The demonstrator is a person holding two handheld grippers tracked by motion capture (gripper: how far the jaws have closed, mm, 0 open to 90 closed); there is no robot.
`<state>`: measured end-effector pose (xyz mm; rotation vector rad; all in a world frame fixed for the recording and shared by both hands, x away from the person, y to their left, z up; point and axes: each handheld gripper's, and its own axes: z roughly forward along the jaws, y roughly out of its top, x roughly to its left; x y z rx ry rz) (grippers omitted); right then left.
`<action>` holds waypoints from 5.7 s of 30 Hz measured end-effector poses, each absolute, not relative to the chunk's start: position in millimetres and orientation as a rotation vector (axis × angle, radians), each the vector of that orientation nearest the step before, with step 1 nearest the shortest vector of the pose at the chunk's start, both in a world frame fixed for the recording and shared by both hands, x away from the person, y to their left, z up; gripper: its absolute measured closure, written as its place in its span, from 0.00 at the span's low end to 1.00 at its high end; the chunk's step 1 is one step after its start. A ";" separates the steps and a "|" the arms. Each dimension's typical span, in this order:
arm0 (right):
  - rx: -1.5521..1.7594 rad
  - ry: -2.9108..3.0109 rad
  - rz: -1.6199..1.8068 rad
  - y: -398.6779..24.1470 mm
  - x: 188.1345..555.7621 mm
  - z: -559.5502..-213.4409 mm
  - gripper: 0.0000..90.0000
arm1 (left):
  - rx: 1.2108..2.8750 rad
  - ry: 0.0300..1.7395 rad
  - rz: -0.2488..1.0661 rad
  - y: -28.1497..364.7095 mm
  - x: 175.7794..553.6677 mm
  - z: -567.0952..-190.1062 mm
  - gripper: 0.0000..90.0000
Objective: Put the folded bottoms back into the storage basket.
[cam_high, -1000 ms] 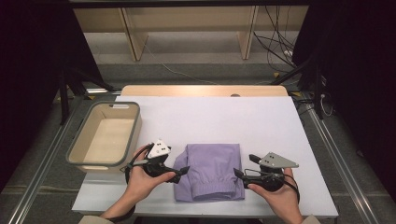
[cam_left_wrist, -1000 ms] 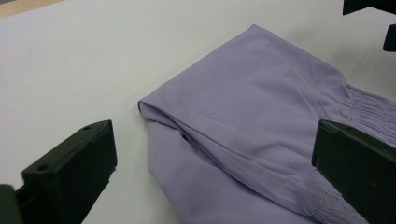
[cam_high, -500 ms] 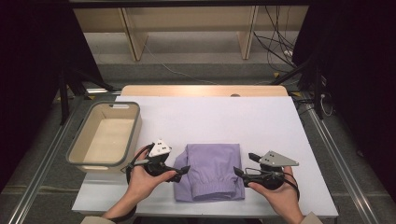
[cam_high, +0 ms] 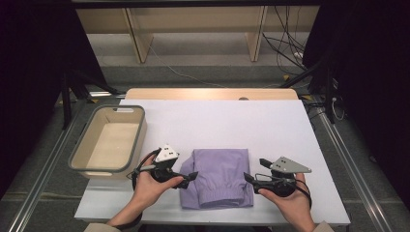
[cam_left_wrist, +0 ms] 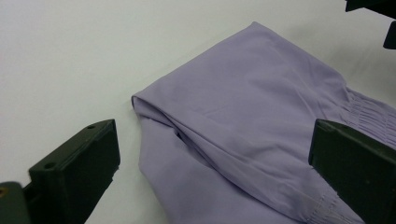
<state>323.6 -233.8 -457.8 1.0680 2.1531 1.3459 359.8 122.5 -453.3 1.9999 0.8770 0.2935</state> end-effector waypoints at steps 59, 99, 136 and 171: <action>1.056 2.163 1.302 -228.5 322.9 -460.0 0.25 | 2.215 1.150 0.354 69.0 394.3 -487.2 0.26; 1.070 2.186 1.283 -229.0 323.5 -461.1 0.26 | 2.078 1.137 0.274 77.5 390.5 -488.6 0.95; 1.083 2.149 1.303 -236.6 322.8 -458.5 0.26 | 1.916 0.900 0.284 82.5 373.9 -431.2 0.95; 1.088 2.123 1.315 -246.2 318.5 -457.1 0.26 | 1.911 0.808 0.396 90.8 370.6 -406.7 0.95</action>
